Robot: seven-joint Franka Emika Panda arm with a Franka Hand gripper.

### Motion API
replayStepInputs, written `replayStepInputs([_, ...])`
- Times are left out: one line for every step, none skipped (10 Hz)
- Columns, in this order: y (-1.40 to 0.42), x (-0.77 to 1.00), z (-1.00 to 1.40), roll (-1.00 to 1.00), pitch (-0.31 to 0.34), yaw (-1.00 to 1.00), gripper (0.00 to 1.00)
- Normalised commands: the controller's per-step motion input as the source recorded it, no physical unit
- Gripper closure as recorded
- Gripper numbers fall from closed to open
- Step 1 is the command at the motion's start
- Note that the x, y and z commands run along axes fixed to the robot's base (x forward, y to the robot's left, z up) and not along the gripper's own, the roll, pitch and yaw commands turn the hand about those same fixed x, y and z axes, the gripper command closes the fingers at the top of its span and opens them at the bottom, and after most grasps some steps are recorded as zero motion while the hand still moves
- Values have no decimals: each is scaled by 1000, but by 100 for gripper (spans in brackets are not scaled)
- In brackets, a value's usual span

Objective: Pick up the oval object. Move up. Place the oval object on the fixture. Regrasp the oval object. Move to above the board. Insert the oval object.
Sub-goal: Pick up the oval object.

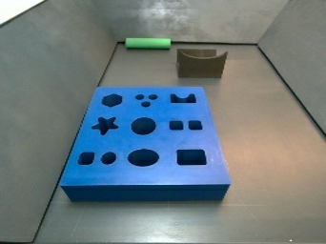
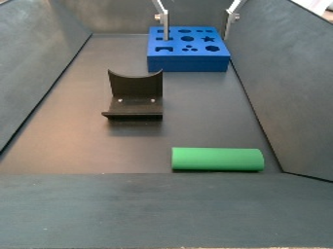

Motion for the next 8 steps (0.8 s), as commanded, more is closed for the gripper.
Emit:
replayStepInputs([0, 0, -6, -60, 0, 0, 0])
replayStepInputs([0, 0, 0, 0, -10, 0, 0])
replayStepInputs([0, -86, 0, 0, -4, 0, 0])
replayStepInputs([23, -651, -374, 0, -124, -471, 0])
replayStepInputs([34, -309, -366, 0, -23, -880, 0])
replayStepInputs([26, -306, -377, 0, -17, -886, 0])
replayStepInputs([43, -283, -351, 0, -10, -886, 0])
replayStepInputs([100, -254, -291, 0, -6, -831, 0])
